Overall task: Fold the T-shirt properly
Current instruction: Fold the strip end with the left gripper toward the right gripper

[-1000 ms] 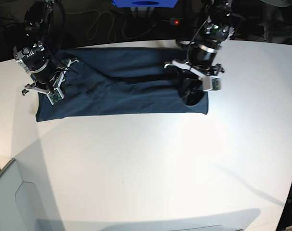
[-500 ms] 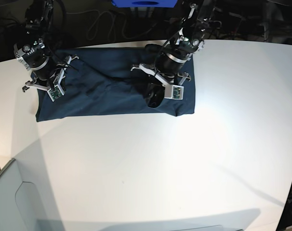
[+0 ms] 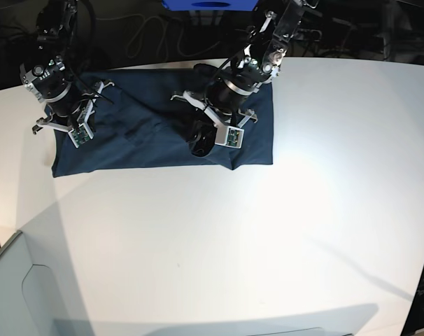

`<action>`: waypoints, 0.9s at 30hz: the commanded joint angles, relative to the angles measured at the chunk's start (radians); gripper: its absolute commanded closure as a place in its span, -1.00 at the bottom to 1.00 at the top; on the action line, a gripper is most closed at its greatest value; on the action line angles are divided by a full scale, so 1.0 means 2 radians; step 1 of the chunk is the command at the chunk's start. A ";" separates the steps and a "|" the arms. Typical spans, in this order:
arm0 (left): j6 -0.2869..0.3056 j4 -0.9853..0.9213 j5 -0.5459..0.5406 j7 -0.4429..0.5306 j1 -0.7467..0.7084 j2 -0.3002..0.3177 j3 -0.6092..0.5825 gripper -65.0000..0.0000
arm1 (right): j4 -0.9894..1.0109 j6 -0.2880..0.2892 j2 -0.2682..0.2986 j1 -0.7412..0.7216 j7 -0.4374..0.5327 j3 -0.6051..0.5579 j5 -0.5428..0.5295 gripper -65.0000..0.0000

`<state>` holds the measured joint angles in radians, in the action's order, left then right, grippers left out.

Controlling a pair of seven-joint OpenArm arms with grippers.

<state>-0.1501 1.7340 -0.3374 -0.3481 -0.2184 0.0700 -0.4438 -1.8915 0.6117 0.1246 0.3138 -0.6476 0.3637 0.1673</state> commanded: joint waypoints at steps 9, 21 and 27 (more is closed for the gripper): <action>0.004 -0.009 -0.005 0.009 0.007 -0.017 -0.006 1.00 | -0.008 0.007 0.005 -0.006 0.010 0.003 -0.004 0.98; 0.003 -0.028 -0.005 0.009 0.024 -0.016 -0.027 1.00 | -0.008 0.007 0.005 -0.007 0.010 0.002 -0.004 0.98; 0.003 -0.033 -0.007 0.009 0.024 -0.023 -0.027 0.70 | -0.008 0.007 0.005 -0.007 0.010 0.002 -0.004 0.98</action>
<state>-0.1501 1.6463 -0.3412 -0.3489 -0.1745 0.0376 -0.4946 -1.8912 0.6117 0.1242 0.3054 -0.6479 0.3641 0.1677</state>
